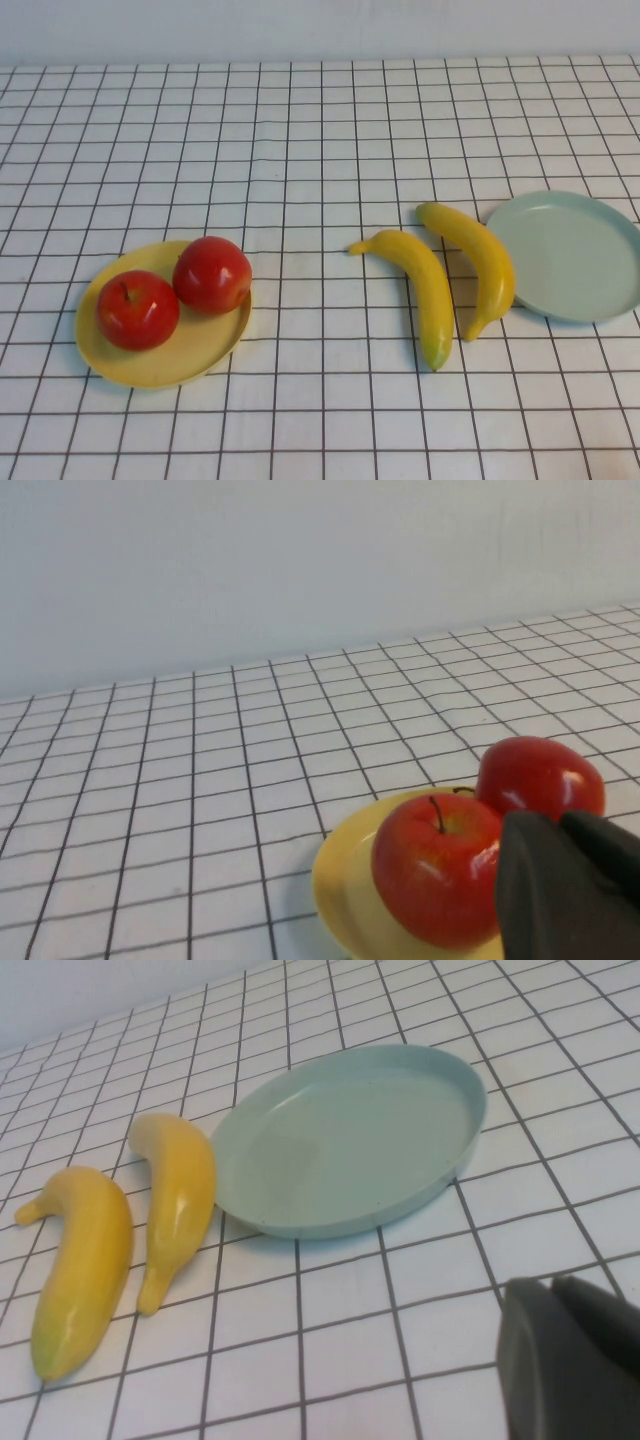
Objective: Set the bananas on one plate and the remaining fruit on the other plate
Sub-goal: Put another type of fruit in the right plate
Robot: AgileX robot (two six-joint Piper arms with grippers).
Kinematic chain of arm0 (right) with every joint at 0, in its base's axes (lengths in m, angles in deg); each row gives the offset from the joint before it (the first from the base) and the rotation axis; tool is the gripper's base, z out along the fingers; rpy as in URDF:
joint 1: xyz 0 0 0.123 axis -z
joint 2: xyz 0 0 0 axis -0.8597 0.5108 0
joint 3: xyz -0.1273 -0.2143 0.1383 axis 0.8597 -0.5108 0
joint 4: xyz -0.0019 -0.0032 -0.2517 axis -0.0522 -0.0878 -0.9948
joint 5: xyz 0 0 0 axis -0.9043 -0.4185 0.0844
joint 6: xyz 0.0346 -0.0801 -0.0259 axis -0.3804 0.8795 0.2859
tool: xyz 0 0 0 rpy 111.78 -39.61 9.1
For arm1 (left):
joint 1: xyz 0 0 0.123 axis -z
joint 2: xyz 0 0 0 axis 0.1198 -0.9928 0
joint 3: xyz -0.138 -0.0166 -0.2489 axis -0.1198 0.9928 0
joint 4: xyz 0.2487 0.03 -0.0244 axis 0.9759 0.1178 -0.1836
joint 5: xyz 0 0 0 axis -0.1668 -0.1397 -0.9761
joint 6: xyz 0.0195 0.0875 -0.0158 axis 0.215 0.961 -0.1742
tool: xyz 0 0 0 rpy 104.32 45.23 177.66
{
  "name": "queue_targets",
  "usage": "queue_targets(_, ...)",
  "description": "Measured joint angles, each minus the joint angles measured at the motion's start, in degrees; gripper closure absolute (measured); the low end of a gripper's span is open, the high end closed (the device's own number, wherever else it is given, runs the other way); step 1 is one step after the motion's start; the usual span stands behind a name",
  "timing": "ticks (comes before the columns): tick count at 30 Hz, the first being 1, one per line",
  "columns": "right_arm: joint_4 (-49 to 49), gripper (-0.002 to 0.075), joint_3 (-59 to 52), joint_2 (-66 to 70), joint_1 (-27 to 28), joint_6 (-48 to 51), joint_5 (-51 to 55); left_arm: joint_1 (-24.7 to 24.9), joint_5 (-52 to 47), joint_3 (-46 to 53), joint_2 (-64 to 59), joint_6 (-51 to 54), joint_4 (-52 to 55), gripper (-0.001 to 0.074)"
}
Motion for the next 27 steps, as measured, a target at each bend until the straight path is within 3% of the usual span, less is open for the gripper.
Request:
queue_targets(9,0.1,0.0742,-0.1,0.0,0.0,0.0,0.1,-4.3,-8.1,4.3,2.8,-15.6,14.6,0.0735)
queue_targets(13,0.2,0.0742,-0.2,-0.1,0.0,0.0,0.1,-4.3,-12.8,4.6,2.9,-16.1,15.8,0.0735)
queue_targets(27,0.4,0.0742,-0.2,-0.1,0.0,0.0,0.1,-6.5,-12.9,4.6,2.9,-14.4,16.1,0.0735)
